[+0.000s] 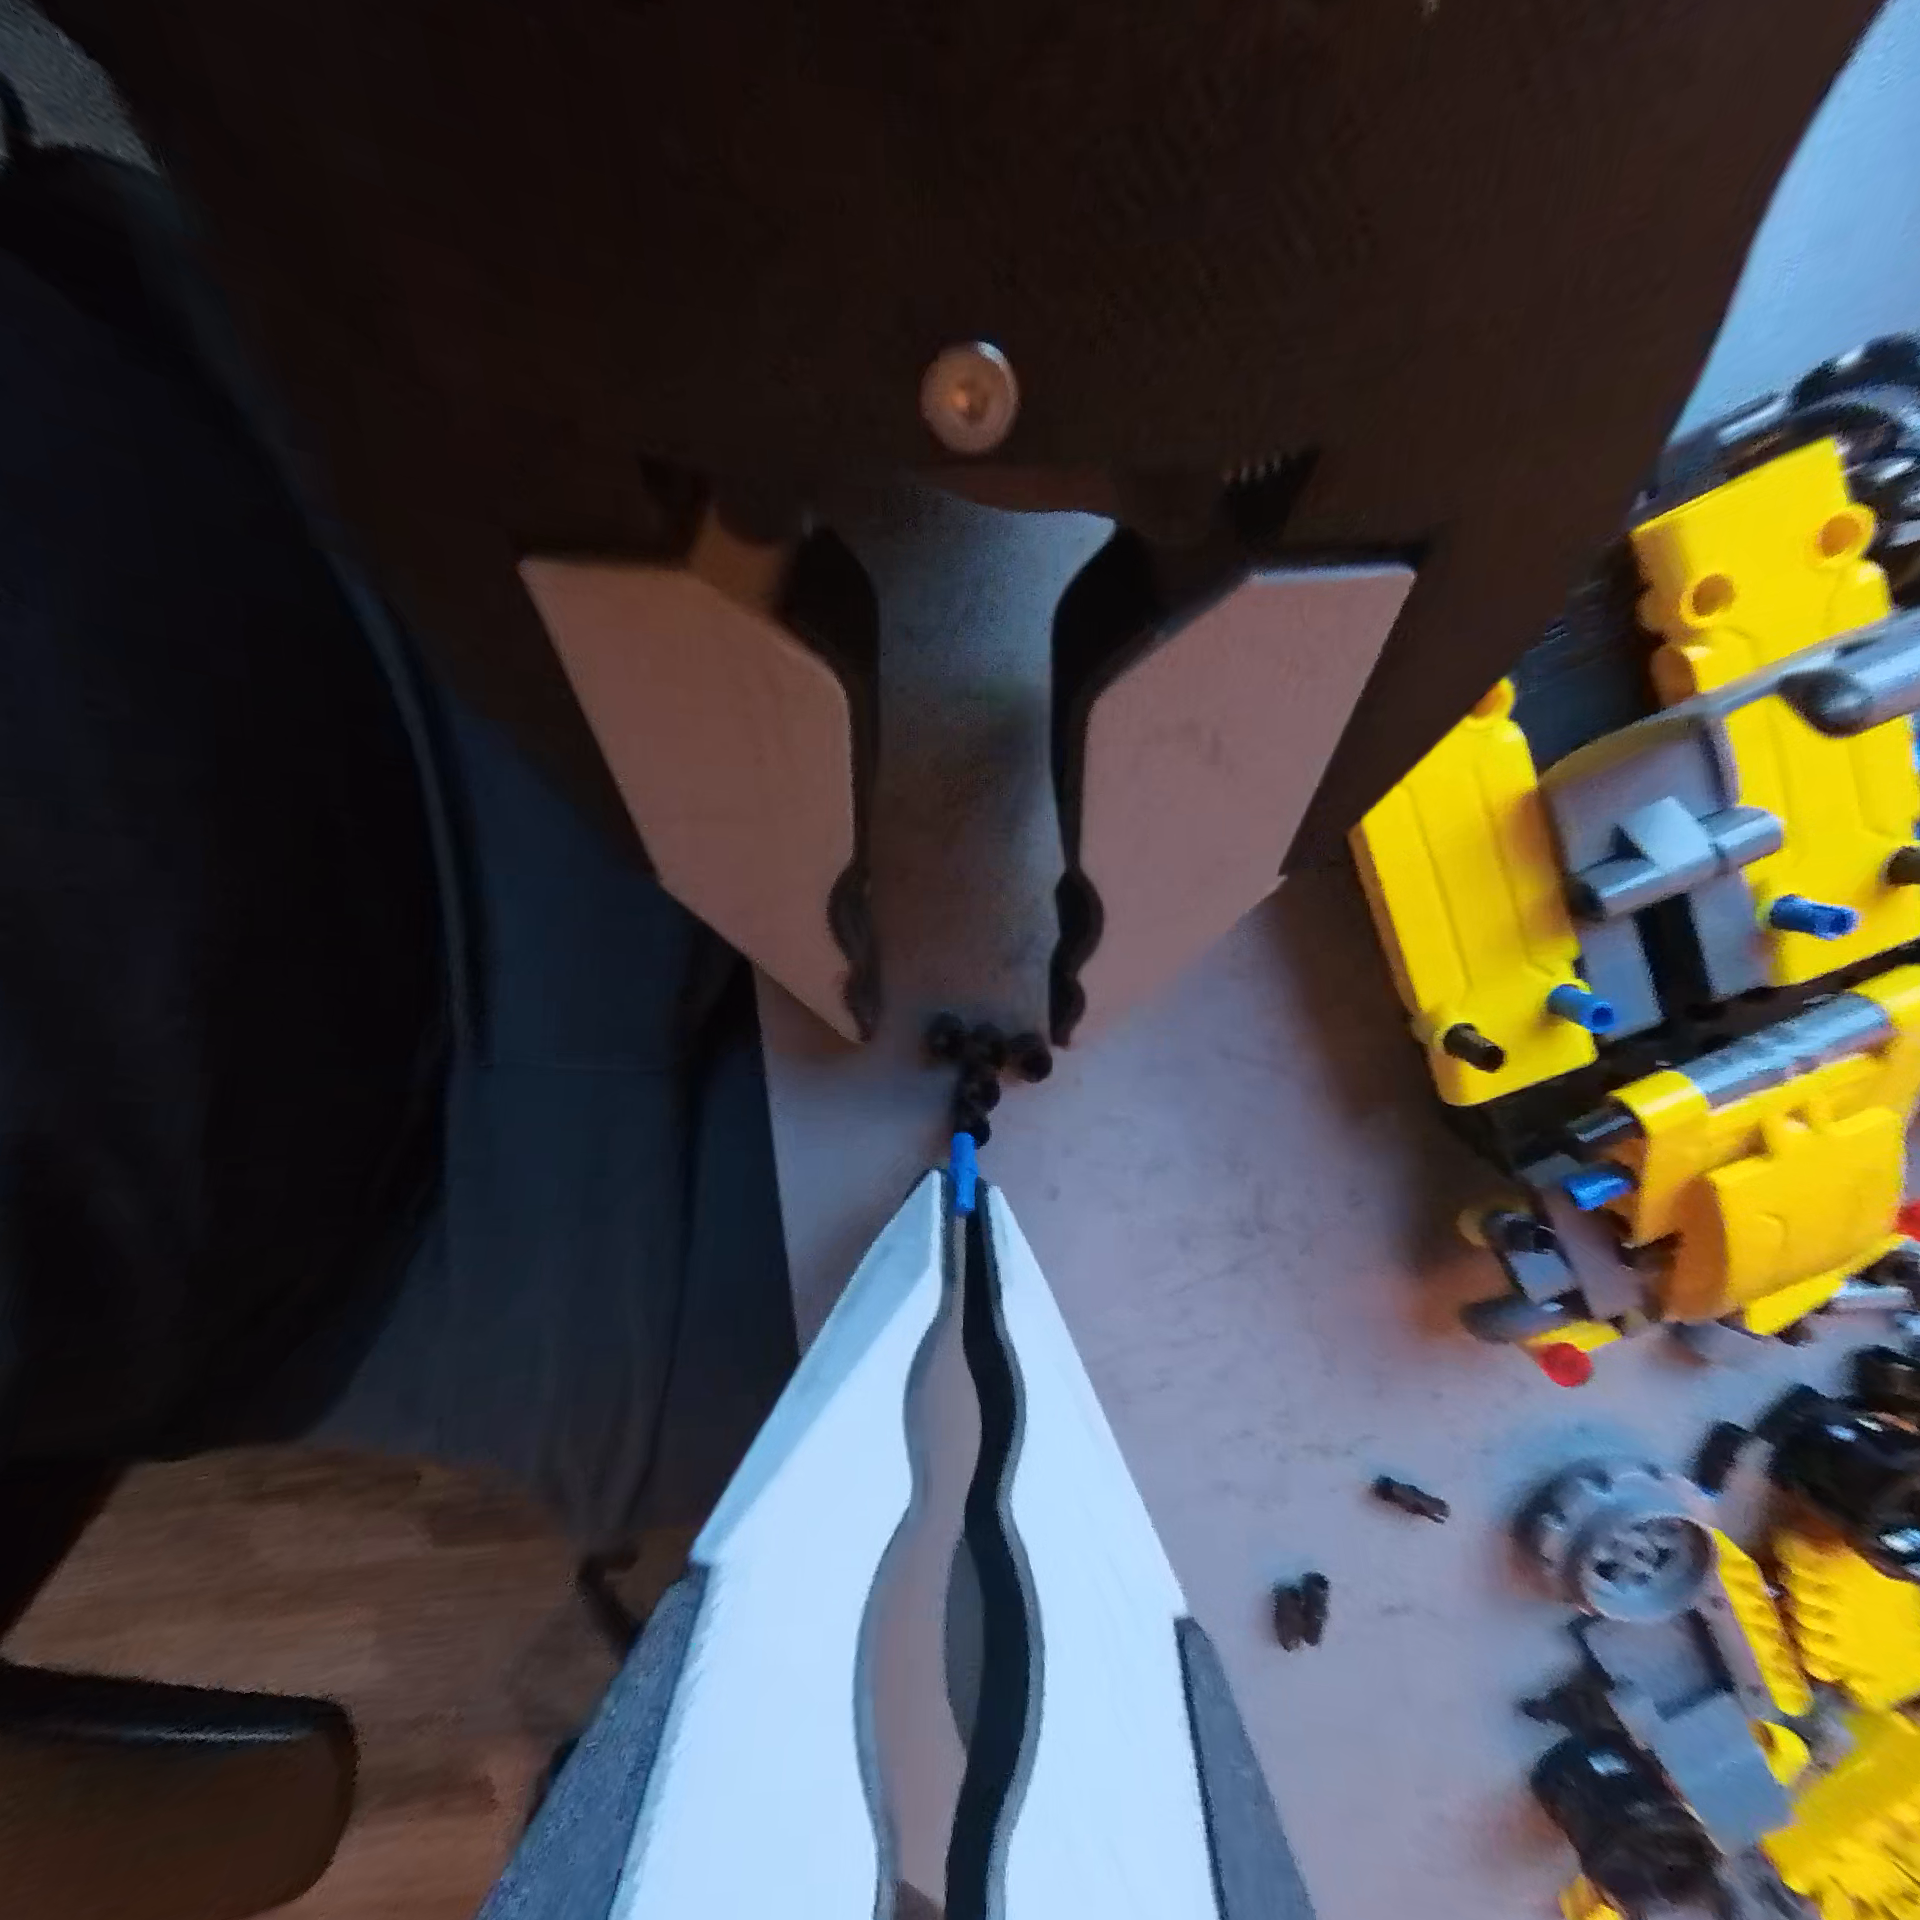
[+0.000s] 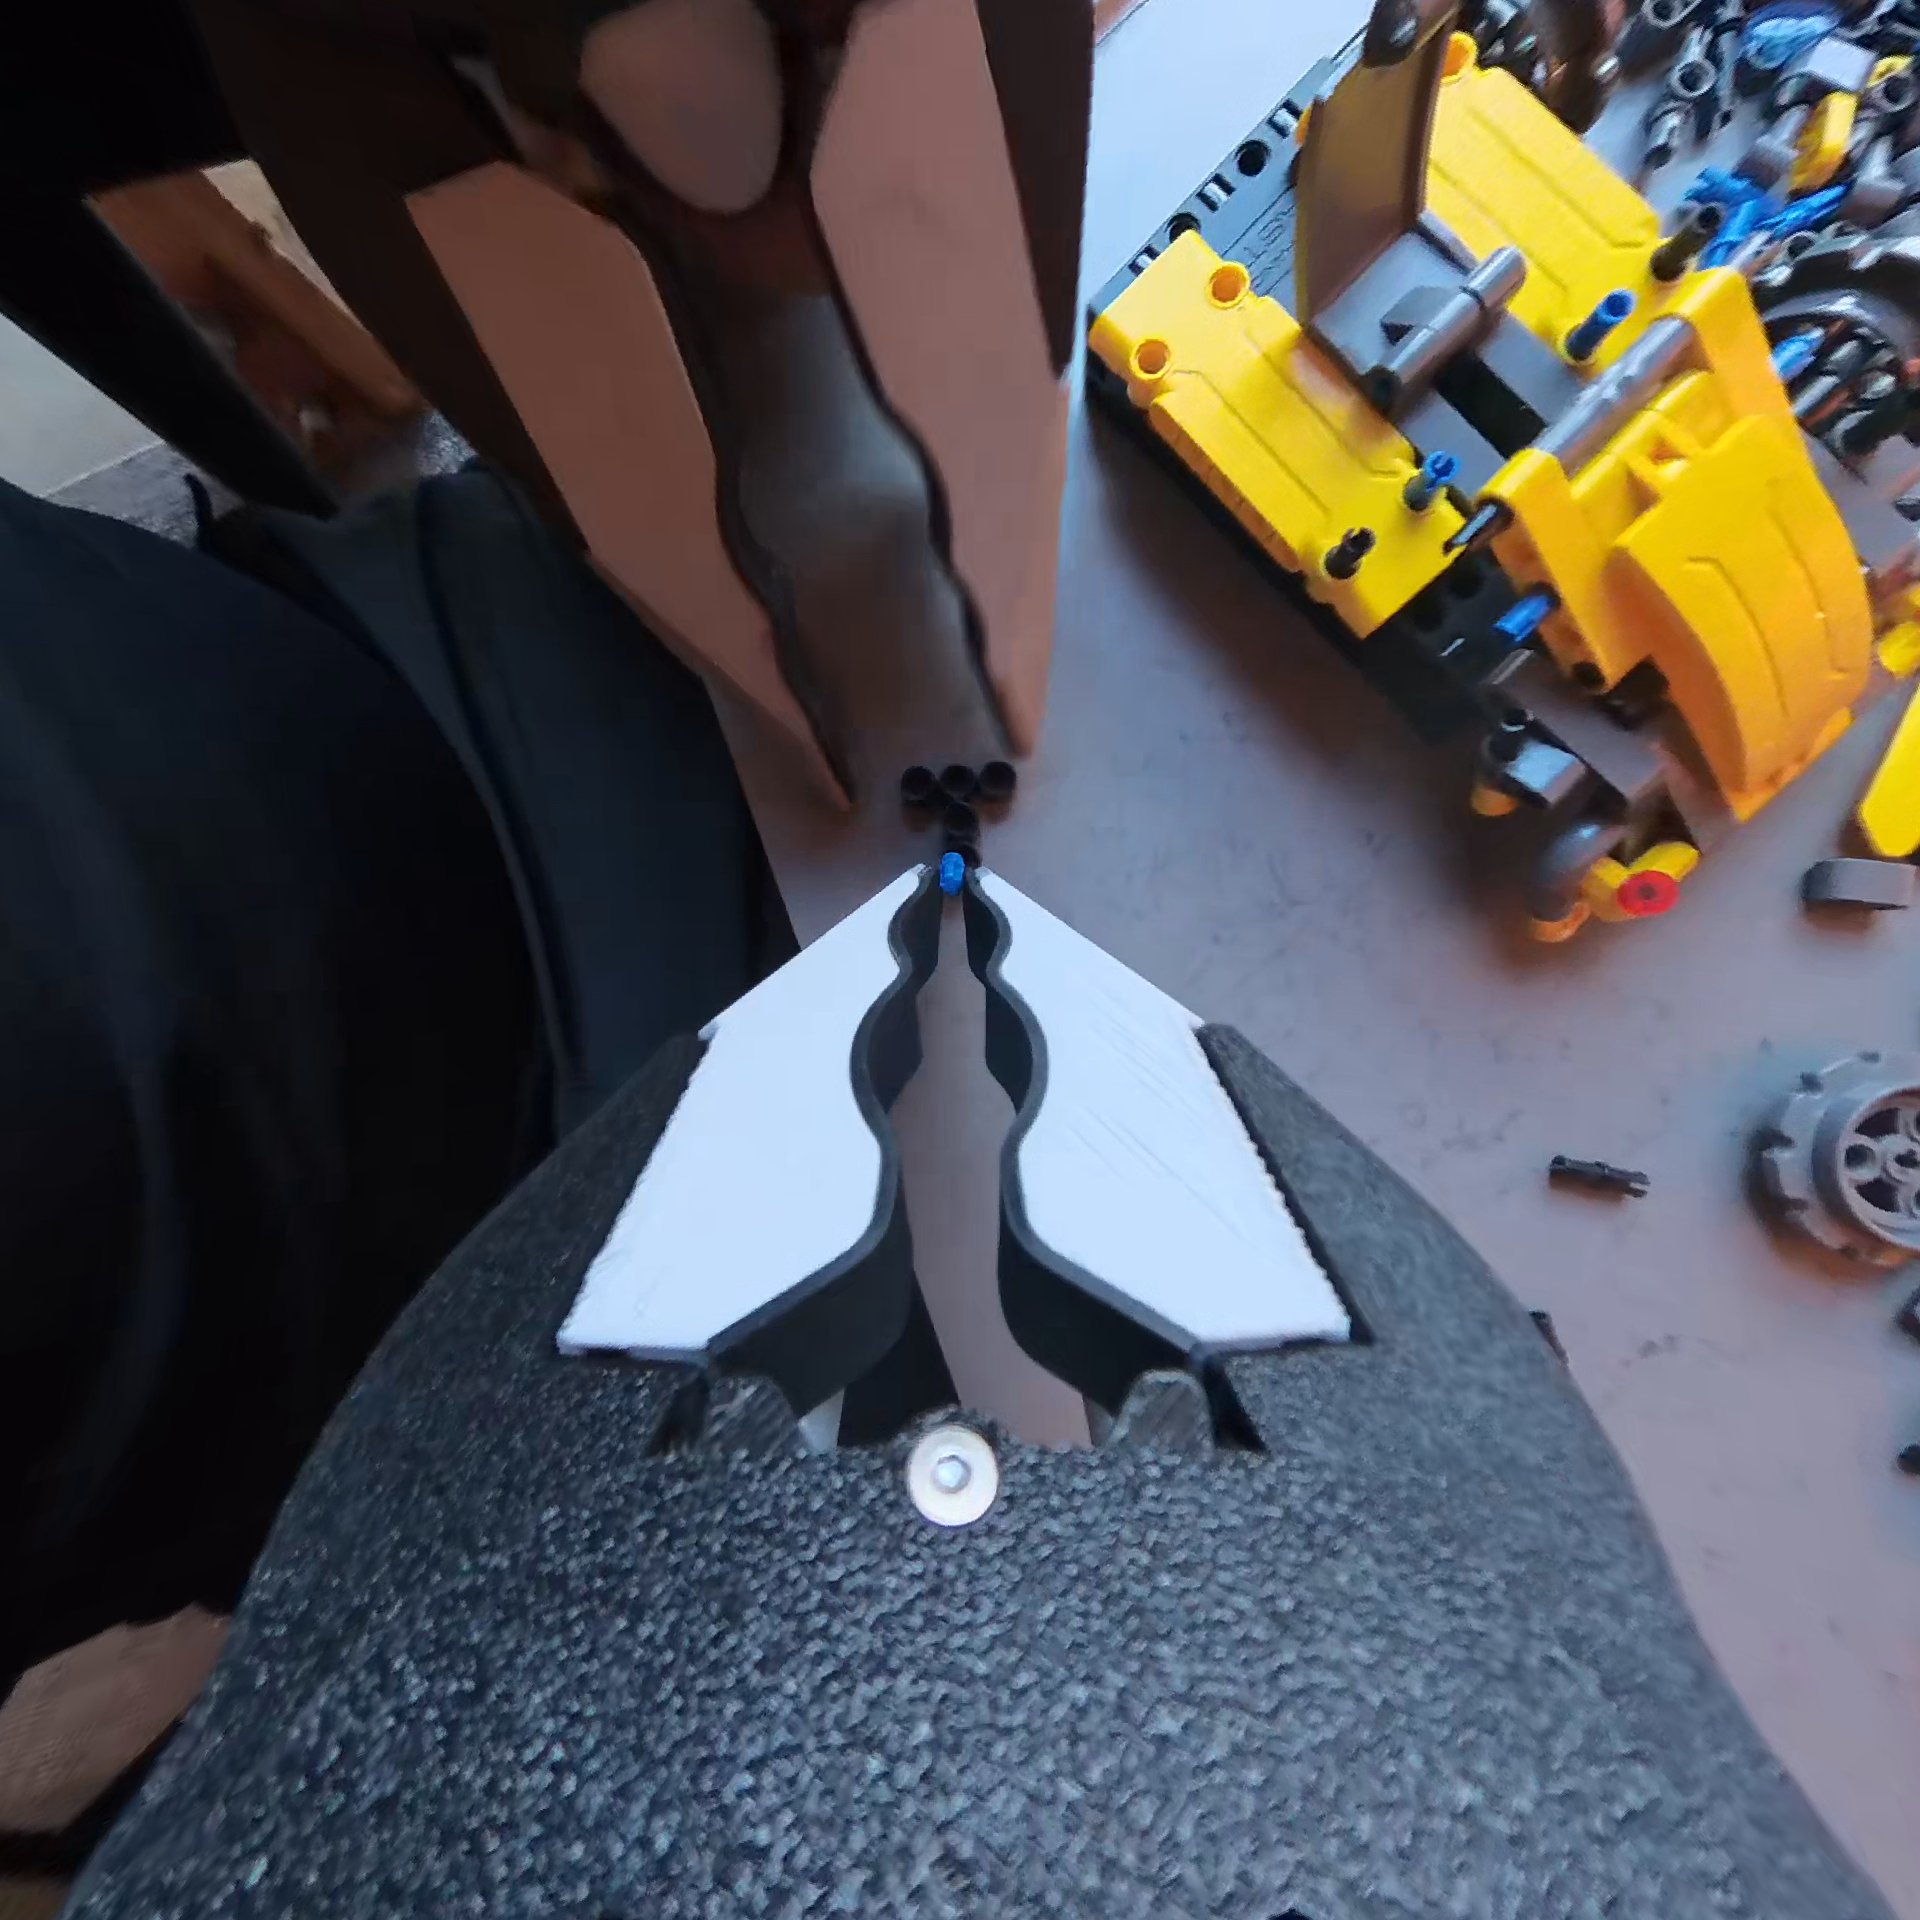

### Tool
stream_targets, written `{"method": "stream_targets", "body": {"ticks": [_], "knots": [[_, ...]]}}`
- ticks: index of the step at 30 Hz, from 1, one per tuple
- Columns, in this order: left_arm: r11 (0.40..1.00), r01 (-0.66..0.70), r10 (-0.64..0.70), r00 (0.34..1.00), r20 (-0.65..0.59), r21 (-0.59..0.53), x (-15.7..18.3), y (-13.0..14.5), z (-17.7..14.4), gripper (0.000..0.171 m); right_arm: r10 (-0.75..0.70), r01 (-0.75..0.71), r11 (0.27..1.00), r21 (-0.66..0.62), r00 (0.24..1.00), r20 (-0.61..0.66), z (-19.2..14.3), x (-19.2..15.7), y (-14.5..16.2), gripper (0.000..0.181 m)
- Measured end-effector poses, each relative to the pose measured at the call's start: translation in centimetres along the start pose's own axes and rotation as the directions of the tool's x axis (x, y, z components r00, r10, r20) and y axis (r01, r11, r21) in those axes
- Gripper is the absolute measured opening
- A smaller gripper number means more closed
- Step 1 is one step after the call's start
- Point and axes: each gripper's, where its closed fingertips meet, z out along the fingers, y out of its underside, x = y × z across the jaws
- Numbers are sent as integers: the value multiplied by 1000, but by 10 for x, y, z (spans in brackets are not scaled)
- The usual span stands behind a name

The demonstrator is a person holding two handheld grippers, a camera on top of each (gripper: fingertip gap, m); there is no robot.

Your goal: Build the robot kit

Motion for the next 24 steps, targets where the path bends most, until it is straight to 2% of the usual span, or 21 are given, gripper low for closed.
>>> {"method": "stream_targets", "body": {"ticks": [1, 5, 9, 14, 17, 22, 24], "knots": [[1000, 13, -13, 1000, -17, 1, 1, 0, 1, 28, 1, -1, 1000, -3, 1000, 2, -1, 0, -1, 3], [1000, 25, -25, 1000, 14, -3, -6, -2, 3, 30, -14, 13, 1000, -21, 1000, -15, -5, 2, 0, 4], [998, 65, -65, 998, 0, -13, -3, 0, 2, 20, -12, 11, 999, -30, 1000, -21, -6, 2, 3, 4], [987, 159, -159, 987, -16, 1, 8, 0, 0, 17, -1, 0, 1000, -14, 1000, -23, -7, 1, 5, 4], [987, 160, -160, 987, -8, 10, 10, -2, 1, 17, 9, -9, 1000, -1, 1000, -16, -6, 2, 4, 3], [985, 163, -160, 985, -70, 46, 22, -13, 2, 12, -11, 11, 1000, -19, 1000, -11, -6, 0, 7, 4], [980, 176, -162, 977, -140, 96, 32, -22, -3, 9, -8, 7, 1000, -22, 1000, -12, -8, 0, 10, 4]]}}
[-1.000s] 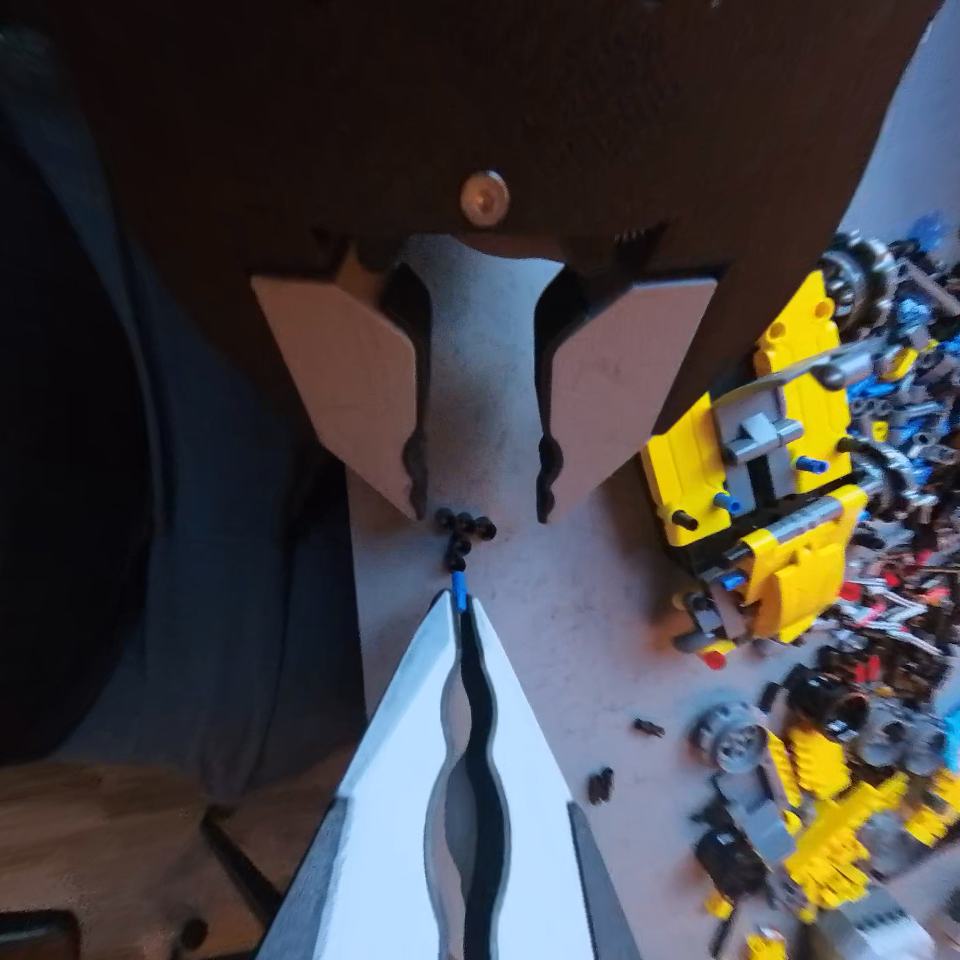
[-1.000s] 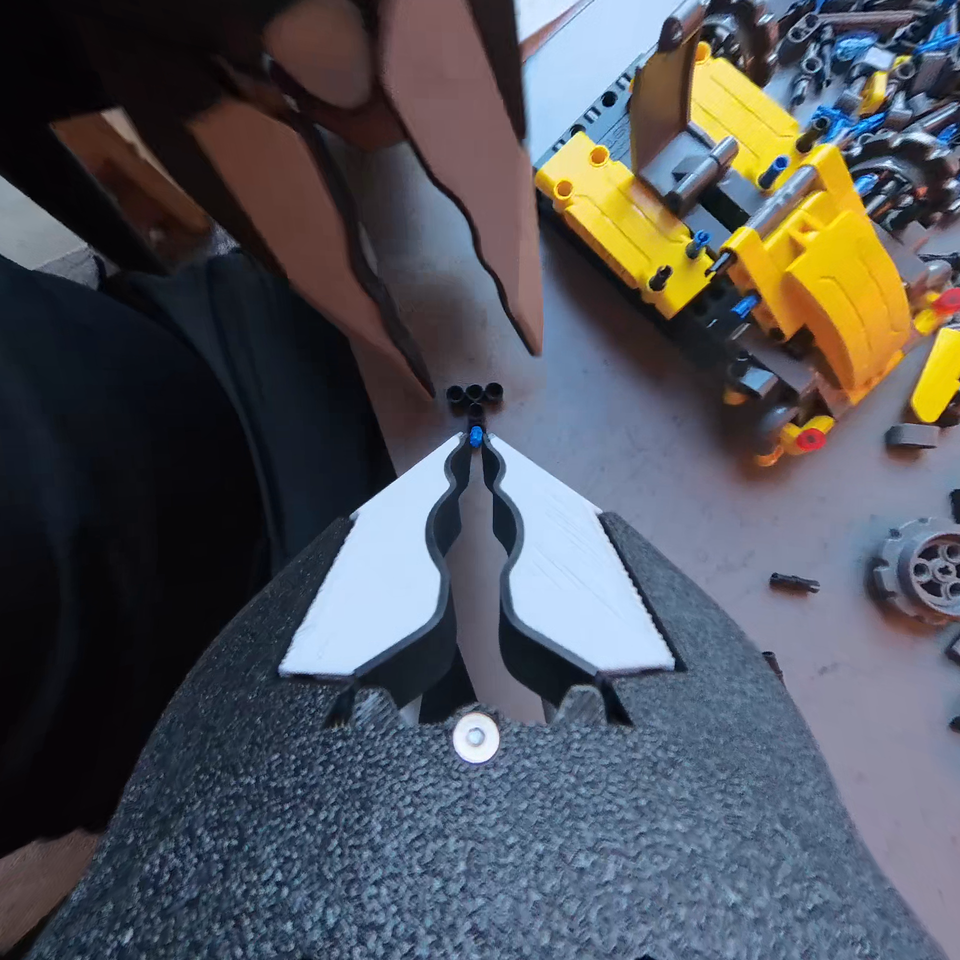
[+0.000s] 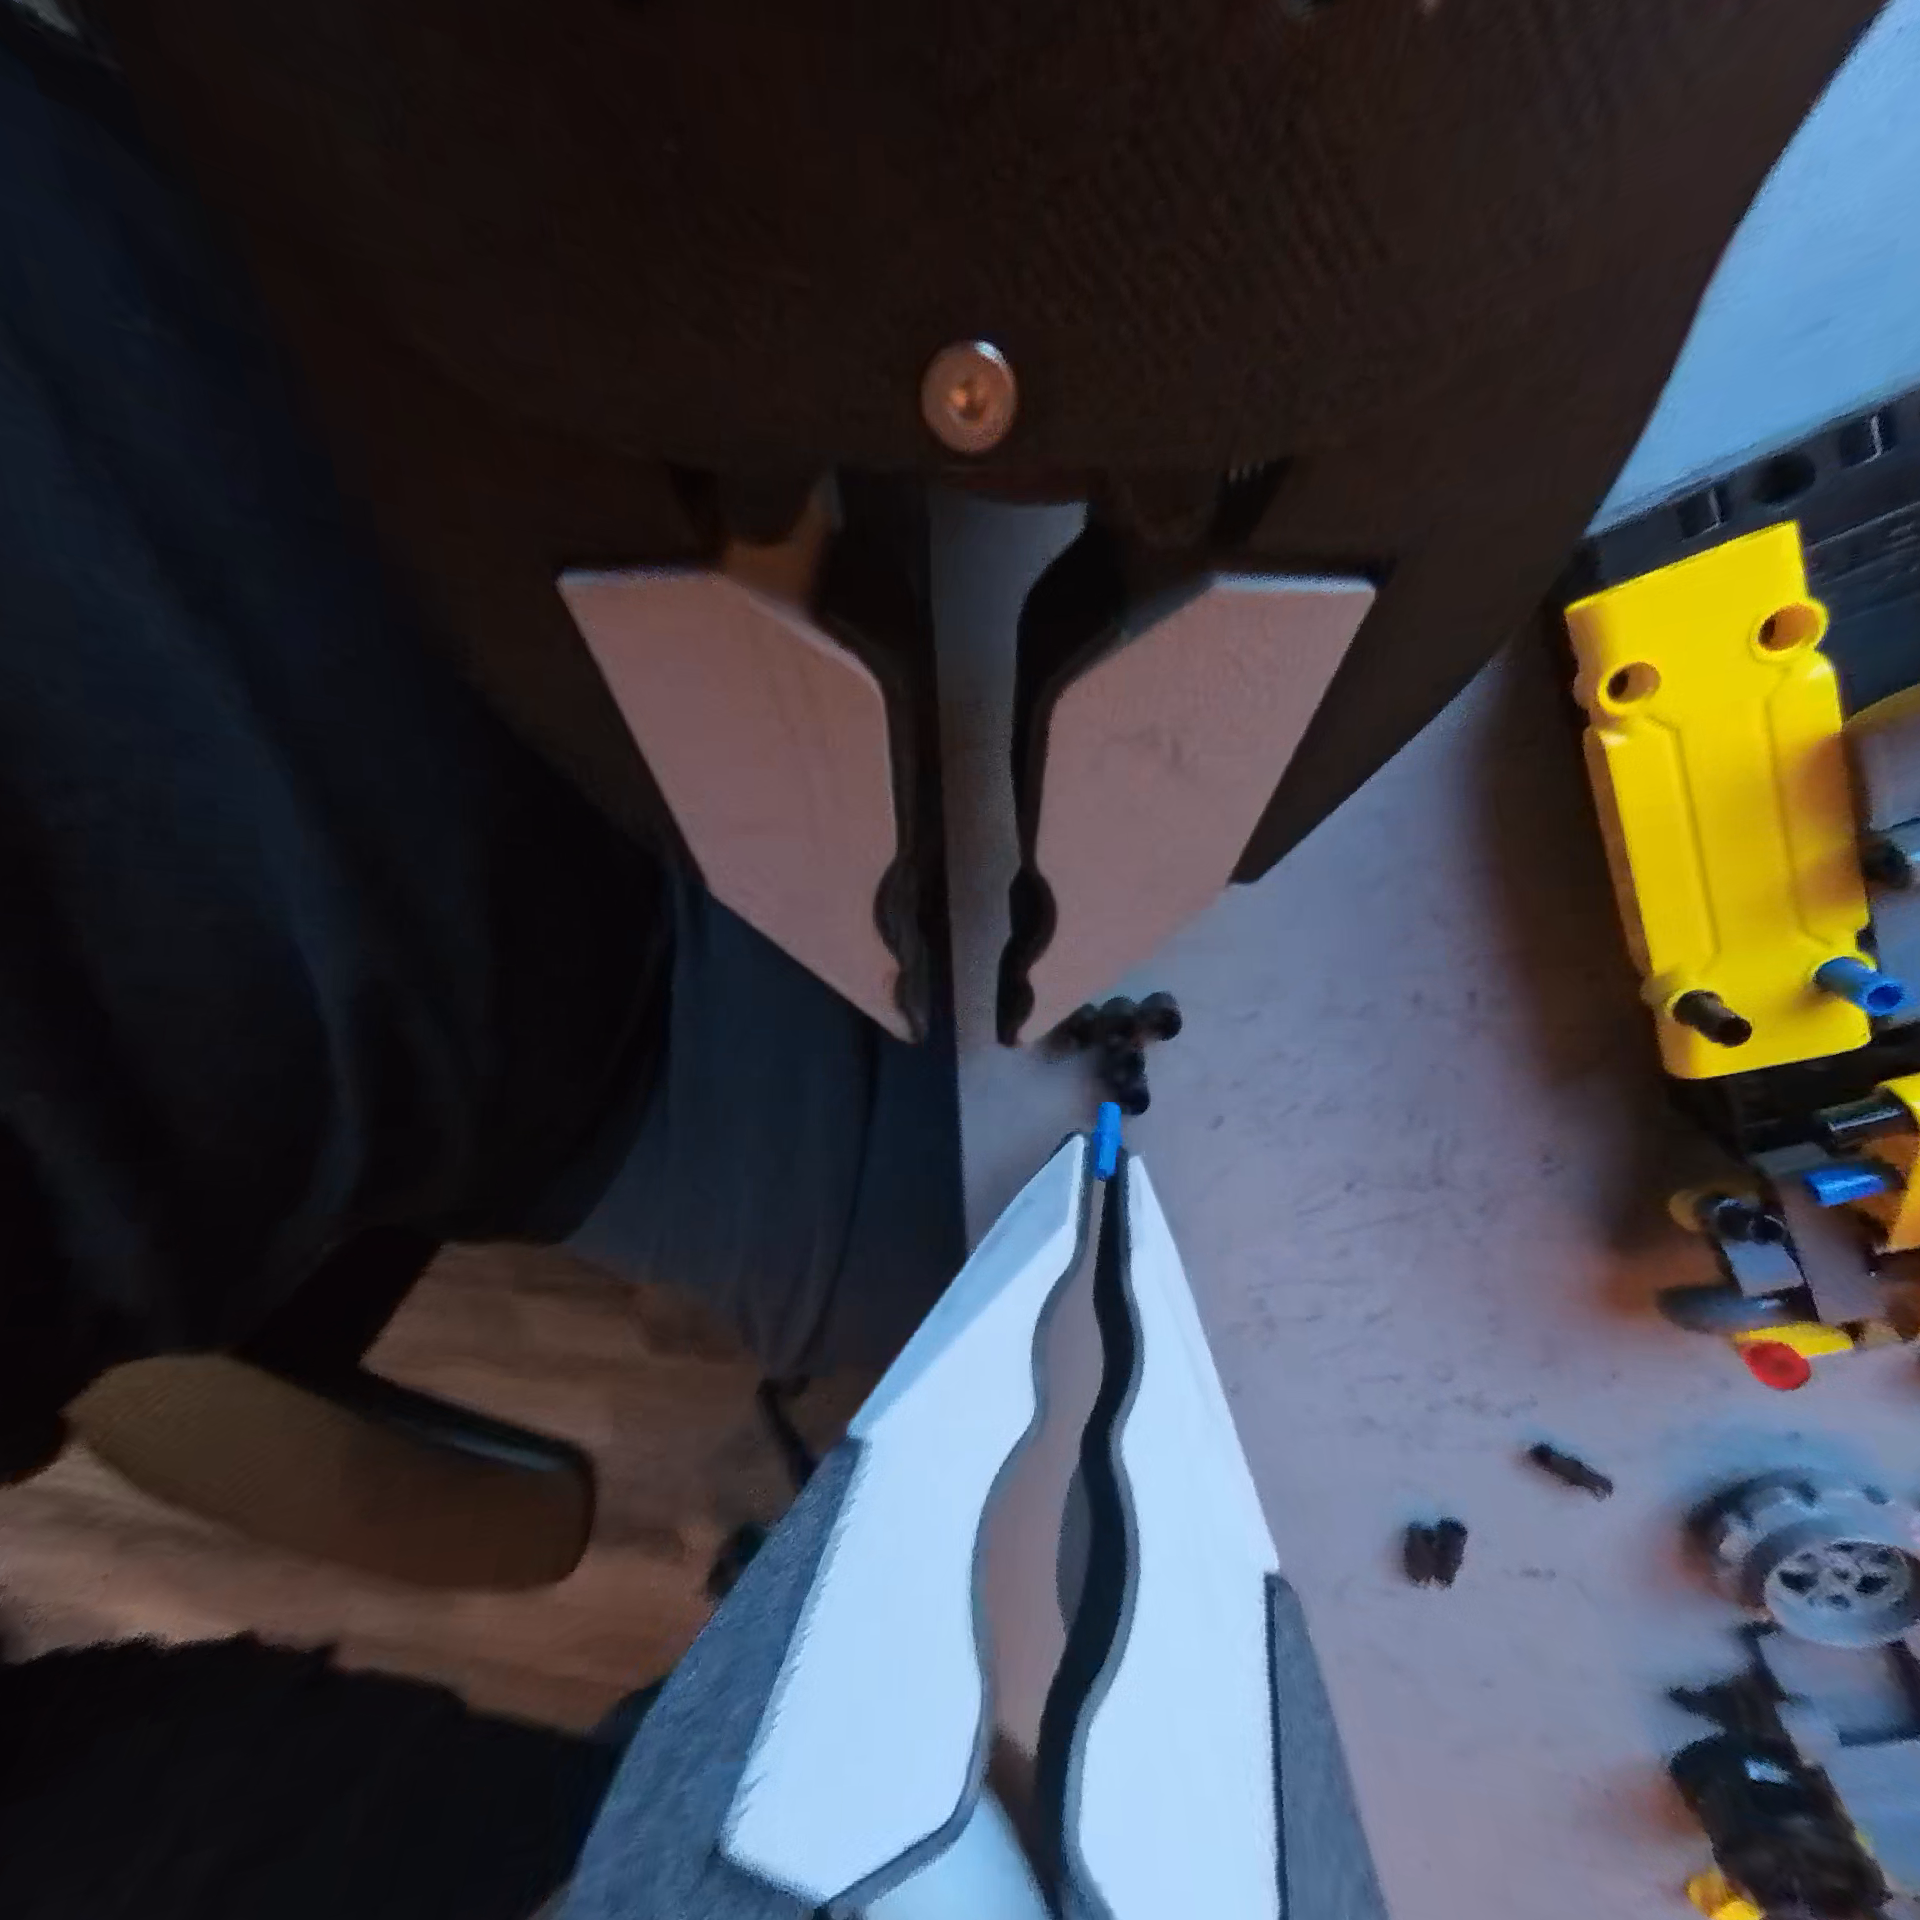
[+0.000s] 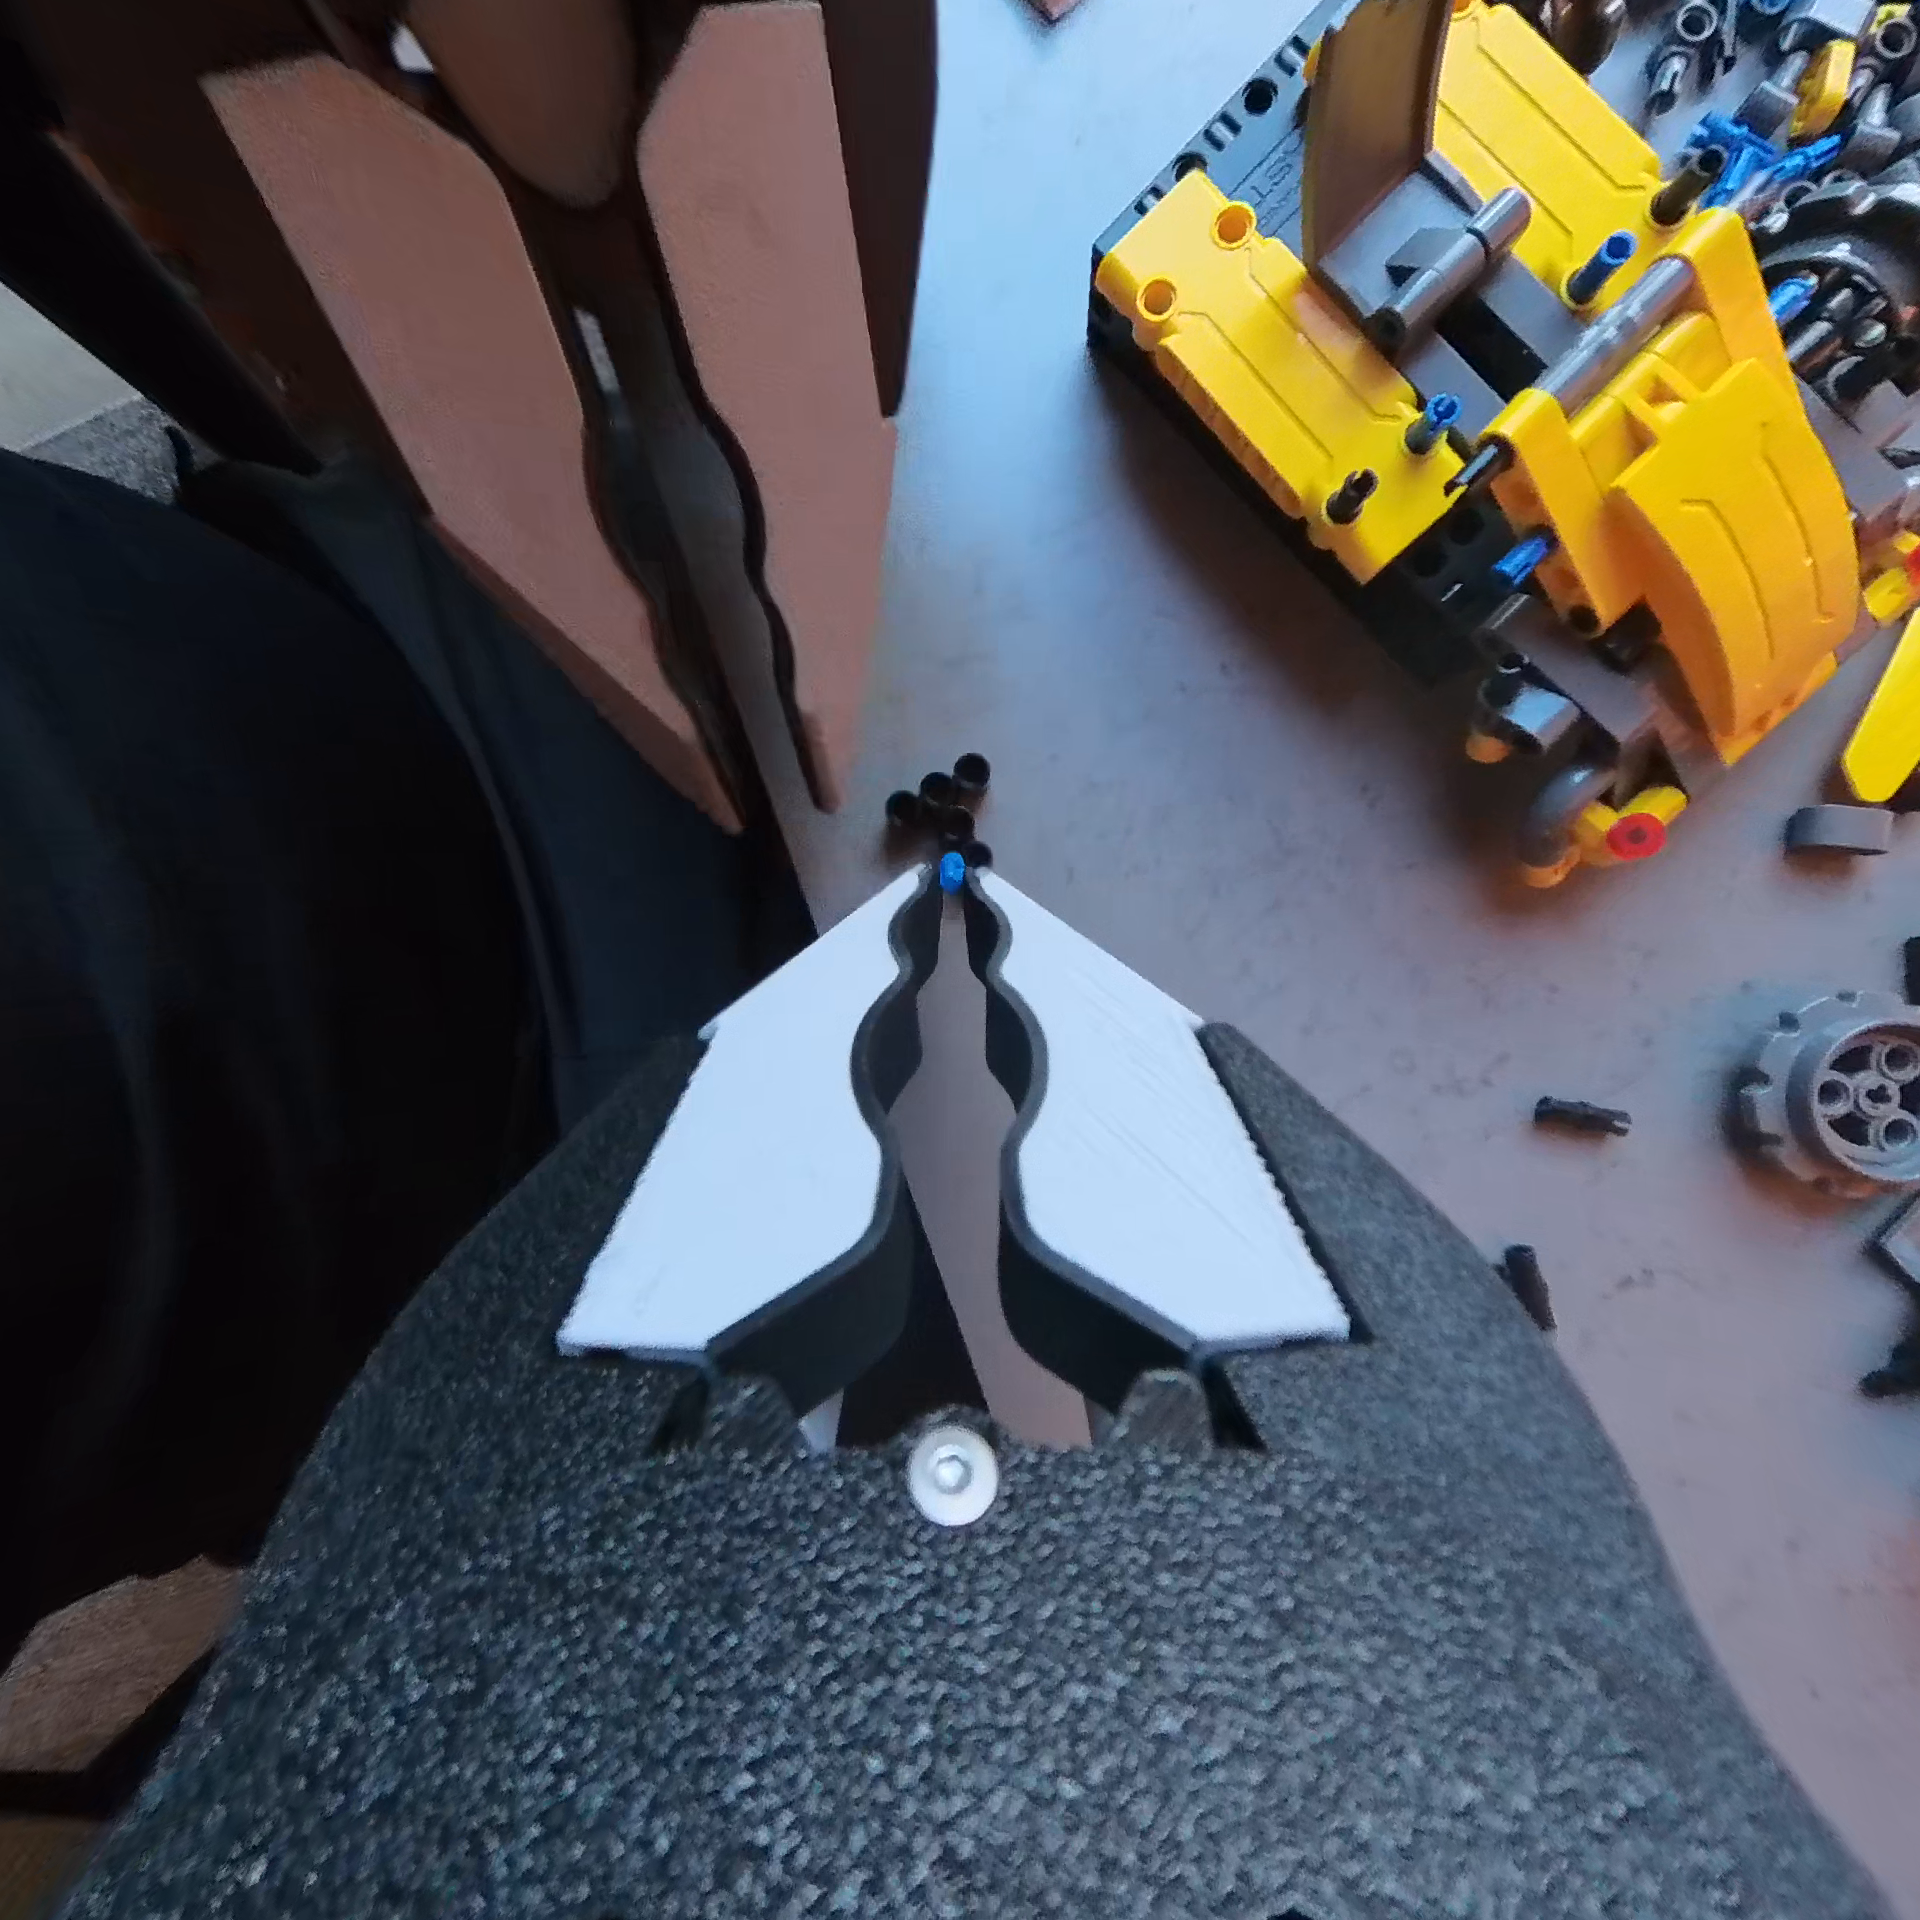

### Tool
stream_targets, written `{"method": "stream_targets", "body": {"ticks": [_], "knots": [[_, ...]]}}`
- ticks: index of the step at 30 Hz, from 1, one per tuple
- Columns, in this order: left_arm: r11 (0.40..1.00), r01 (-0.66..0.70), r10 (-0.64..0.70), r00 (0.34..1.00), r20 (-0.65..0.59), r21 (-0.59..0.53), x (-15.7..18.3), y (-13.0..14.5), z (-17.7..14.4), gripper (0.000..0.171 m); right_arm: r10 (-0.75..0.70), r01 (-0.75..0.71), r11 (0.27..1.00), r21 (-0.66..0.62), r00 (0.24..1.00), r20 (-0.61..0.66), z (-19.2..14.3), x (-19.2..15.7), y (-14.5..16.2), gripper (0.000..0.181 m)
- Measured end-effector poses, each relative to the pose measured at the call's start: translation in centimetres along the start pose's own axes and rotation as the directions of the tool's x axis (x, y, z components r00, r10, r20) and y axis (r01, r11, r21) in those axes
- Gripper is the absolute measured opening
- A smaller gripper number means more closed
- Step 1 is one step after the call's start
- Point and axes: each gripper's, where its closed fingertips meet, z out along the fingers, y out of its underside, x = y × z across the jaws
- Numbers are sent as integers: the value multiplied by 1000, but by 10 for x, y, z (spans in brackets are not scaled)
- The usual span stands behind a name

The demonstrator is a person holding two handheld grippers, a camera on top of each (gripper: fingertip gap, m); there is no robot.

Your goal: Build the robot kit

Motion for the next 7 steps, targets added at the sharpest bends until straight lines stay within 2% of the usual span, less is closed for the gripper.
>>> {"method": "stream_targets", "body": {"ticks": [1, 2, 4, 7], "knots": [[1000, 10, -10, 1000, 22, 18, -4, -3, -2, 9, 0, 0, 1000, 3, 1000, -1, -1, 1, 1, 4], [1000, 12, -13, 994, 105, 15, -18, -2, -5, 14, -4, 4, 1000, 4, 1000, -2, -2, 1, 1, 4], [1000, 2, 2, 965, 263, -15, -42, 3, -8, 33, -15, 15, 1000, 0, 1000, 0, -3, 3, 2, 3], [999, 0, 14, 967, 254, -54, -39, 7, 0, 41, -29, 29, 999, -25, 1000, 10, 0, 7, 2, 3]]}}
